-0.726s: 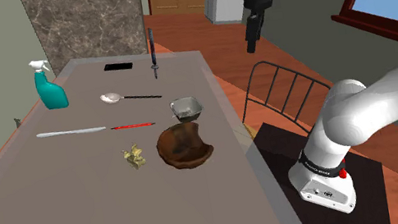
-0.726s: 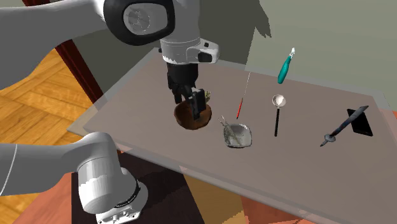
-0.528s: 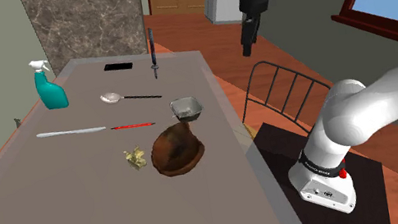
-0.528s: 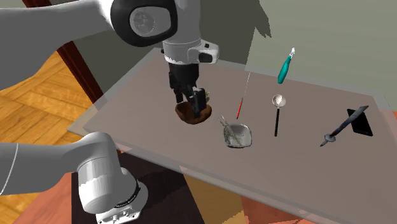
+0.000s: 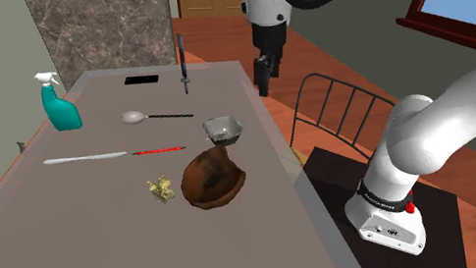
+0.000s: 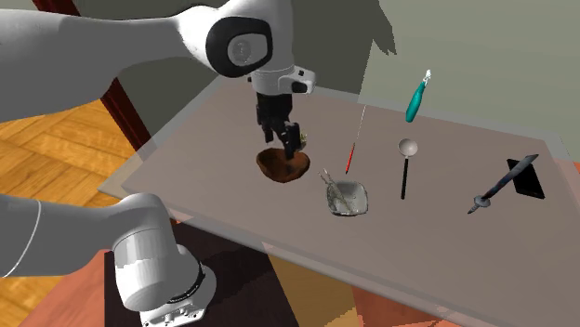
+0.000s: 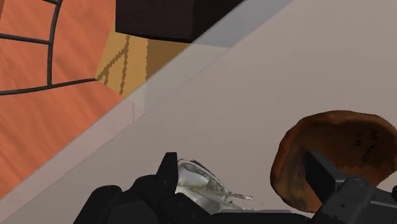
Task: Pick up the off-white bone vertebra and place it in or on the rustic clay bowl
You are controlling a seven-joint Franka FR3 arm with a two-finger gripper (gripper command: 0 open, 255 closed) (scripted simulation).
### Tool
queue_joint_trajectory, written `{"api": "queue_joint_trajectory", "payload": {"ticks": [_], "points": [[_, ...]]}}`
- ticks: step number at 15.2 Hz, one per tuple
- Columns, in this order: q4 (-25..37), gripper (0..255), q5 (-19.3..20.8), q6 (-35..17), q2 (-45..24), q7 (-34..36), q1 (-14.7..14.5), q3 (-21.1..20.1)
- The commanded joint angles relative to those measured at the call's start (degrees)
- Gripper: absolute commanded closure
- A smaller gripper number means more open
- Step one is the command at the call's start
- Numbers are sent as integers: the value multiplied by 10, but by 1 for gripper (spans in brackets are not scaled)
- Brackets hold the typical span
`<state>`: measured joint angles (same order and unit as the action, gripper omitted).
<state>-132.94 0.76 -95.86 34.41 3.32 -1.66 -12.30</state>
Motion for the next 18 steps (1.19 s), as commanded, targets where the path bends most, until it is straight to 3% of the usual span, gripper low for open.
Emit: {"api": "queue_joint_trajectory", "payload": {"ticks": [1,10,18], "points": [[-1,0,-5,-28,-27,25,-2,-19],[43,0,13,-135,-187,150,-4,-106],[138,0,95,-191,-367,280,-16,-159]]}}
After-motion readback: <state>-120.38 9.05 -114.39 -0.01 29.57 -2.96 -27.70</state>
